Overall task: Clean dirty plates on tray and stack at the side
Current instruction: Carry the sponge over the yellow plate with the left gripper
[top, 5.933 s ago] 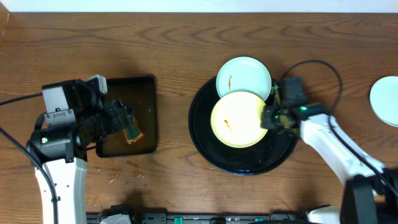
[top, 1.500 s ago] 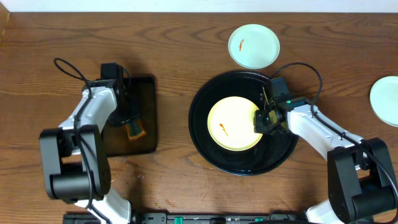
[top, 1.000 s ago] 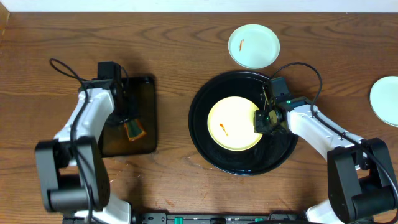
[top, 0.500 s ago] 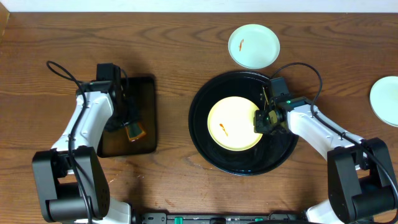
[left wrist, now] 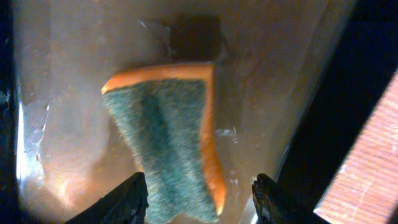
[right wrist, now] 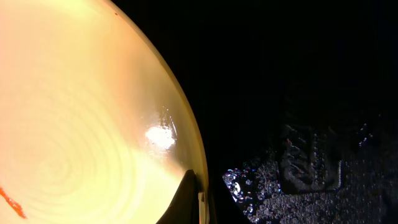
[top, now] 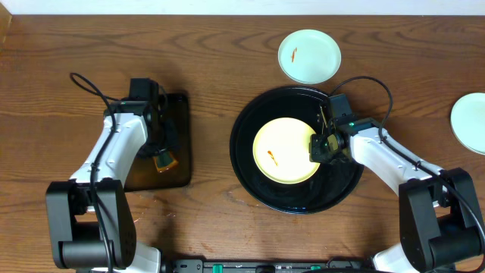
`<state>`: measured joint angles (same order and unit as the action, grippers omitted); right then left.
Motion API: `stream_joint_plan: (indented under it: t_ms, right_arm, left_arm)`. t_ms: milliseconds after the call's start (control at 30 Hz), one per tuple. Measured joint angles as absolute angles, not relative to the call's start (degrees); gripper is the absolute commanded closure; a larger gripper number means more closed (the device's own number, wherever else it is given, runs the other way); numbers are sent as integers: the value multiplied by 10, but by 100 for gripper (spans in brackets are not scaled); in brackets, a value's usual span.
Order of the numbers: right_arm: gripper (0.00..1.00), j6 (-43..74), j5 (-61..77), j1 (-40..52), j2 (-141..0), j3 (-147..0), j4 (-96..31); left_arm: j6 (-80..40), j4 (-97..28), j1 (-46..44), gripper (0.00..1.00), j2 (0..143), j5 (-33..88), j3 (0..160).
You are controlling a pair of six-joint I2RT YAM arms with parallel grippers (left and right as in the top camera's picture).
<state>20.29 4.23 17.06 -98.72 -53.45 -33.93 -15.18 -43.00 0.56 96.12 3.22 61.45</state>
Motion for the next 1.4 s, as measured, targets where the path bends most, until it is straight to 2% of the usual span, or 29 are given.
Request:
stream_joint_plan:
  t_ms: [133,233,400,467,600,833,1000,1400]
  right_arm:
    - [99,203,42,171,-987,-535,-340]
    - [99,203,42,171,-987,-535,-340]
    - [99,203,42,171,-987,-535,-340]
    - [99,203,42,171,-987,-535,-340]
    - [99,203,42,171,-987,-535,-340]
    - [99,203,42,171,-987,-535,-340]
    - [99,203,42,171,-987,-535,-340]
    - [99,203,42,171,-987,-535,-340]
  left_arm:
    - [-172,-422,-2,46,961,12,612]
    - [-193,-420,-2,53,961,-10,603]
    - [-216,-406,-2,59,968,-28,585]
    - [-222,-390,-2,65,977,-30,577]
    - [-226,-365,-2,92,997,-32,559]
    - [-223,-362,-2,93,1000,-32,559]
    - [-207,-418,-2,92,991,-31,571]
    - [-190,-454,-2,93,880,-37,611]
